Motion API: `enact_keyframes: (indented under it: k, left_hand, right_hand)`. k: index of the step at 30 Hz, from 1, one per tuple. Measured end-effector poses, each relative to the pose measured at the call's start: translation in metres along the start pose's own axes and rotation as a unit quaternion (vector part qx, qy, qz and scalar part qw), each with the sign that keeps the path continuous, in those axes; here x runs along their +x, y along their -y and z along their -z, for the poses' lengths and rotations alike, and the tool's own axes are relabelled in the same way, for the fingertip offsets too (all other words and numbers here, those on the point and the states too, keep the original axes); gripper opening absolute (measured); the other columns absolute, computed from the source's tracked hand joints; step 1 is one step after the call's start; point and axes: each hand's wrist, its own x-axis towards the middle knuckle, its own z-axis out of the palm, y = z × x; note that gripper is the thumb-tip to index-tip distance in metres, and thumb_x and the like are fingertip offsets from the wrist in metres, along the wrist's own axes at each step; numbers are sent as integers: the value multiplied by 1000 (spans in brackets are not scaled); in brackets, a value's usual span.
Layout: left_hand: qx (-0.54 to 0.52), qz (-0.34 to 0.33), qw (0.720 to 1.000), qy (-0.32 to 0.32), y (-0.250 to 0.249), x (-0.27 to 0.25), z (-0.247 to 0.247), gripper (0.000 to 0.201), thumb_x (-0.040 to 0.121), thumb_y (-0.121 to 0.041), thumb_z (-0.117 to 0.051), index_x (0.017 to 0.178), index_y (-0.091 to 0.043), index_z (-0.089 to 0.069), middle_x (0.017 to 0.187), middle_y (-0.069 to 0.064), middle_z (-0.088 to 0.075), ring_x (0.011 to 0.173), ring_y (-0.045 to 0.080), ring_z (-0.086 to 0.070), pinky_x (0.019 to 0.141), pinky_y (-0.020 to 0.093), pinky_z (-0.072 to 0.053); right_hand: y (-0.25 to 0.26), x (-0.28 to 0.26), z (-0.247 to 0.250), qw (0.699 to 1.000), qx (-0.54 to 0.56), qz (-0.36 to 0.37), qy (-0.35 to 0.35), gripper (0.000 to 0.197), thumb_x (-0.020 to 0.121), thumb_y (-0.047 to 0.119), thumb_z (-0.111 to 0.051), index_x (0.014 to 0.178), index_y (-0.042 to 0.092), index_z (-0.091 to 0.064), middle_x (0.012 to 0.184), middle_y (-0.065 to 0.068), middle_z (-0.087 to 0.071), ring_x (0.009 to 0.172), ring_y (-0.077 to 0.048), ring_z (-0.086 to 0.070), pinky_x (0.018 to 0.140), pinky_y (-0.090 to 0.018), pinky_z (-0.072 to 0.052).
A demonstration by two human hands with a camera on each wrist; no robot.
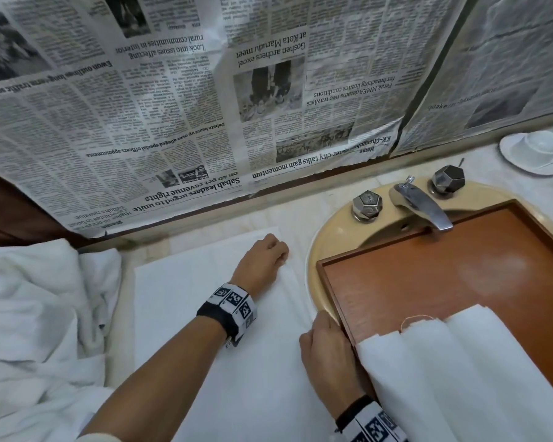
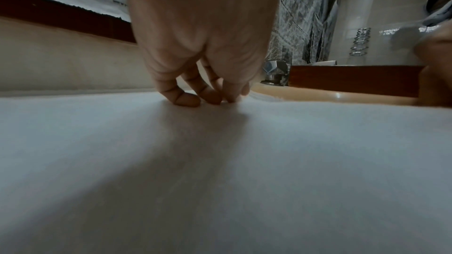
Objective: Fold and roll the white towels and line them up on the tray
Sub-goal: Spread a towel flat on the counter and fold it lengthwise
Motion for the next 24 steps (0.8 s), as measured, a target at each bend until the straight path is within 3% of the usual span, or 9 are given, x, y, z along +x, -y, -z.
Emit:
enact_keyframes:
  k: [2, 5, 7, 9, 11, 13, 15, 24]
  left_hand:
    - [-2, -2, 1000, 3, -1, 1, 0, 26, 97, -7, -53, 112, -23, -68, 101, -4, -52, 88, 15, -52, 72, 28, -43]
    - [15, 9, 1000, 21, -3, 2, 1, 26, 101, -15, -55, 118, -25, -72, 101, -4, -57, 95, 16, -53, 73, 27, -37]
    - [13, 12, 1000, 20, -1, 2, 2, 22, 100, -18, -56, 114, -23, -73, 102, -4, -58, 98, 18, -52, 75, 28, -38]
    - [-1, 21, 999, 27, 0, 2, 1, 20, 100, -18, -55, 111, -21, -71, 102, -3, -58, 98, 19, -53, 78, 30, -41]
    - [-13, 35, 999, 34, 0, 1, 1, 16, 98, -17, -55, 106, -20, -68, 98, -3, -56, 94, 18, -53, 82, 34, -46]
    - [-13, 50, 998, 34, 0, -2, 1, 11, 97, -18, -55, 102, -21, -65, 97, -4, -55, 91, 18, -53, 84, 39, -48]
    - [-12, 58, 998, 26, 1, -6, -1, 10, 98, -19, -54, 102, -20, -63, 97, -3, -55, 91, 20, -53, 83, 40, -49]
    - [-41, 67, 996, -40, -34, 12, -7, 17, 101, -18, -51, 110, -14, -65, 104, 4, -59, 94, 24, -58, 79, 38, -50]
  right_hand:
    - [1, 1, 4, 1000, 4, 8, 2, 17, 78, 3, -65, 83, 11, -50, 78, -5, -58, 62, -23, -60, 50, -26, -32]
    - [1, 3, 5, 1000, 19, 16, -19, 36, 59, -4, -79, 75, 13, -52, 69, -1, -55, 49, -17, -56, 45, -20, -26]
    - [-4, 1, 3, 999, 25, 22, -23, 30, 69, -2, -76, 87, 12, -58, 80, -2, -62, 61, -18, -62, 48, -21, -36]
    - [-6, 0, 3, 999, 42, 11, -20, 24, 86, 4, -67, 109, 8, -61, 99, -6, -66, 82, -23, -67, 65, -28, -51]
    - [-6, -1, 5, 998, 61, 8, -13, 20, 92, 8, -63, 112, 6, -62, 103, -7, -66, 89, -24, -67, 74, -31, -53]
    - [-5, -3, 7, 997, 71, 9, -23, 2, 93, 9, -62, 95, 9, -62, 92, -6, -64, 81, -23, -64, 70, -29, -48]
    - [-4, -3, 9, 996, 83, 9, -30, 8, 95, 11, -60, 87, 10, -58, 87, -4, -61, 77, -22, -60, 67, -28, -43]
    - [6, 0, 40, 994, 95, 0, -58, 8, 98, 14, -55, 93, 8, -57, 85, -4, -60, 71, -19, -56, 61, -26, -40]
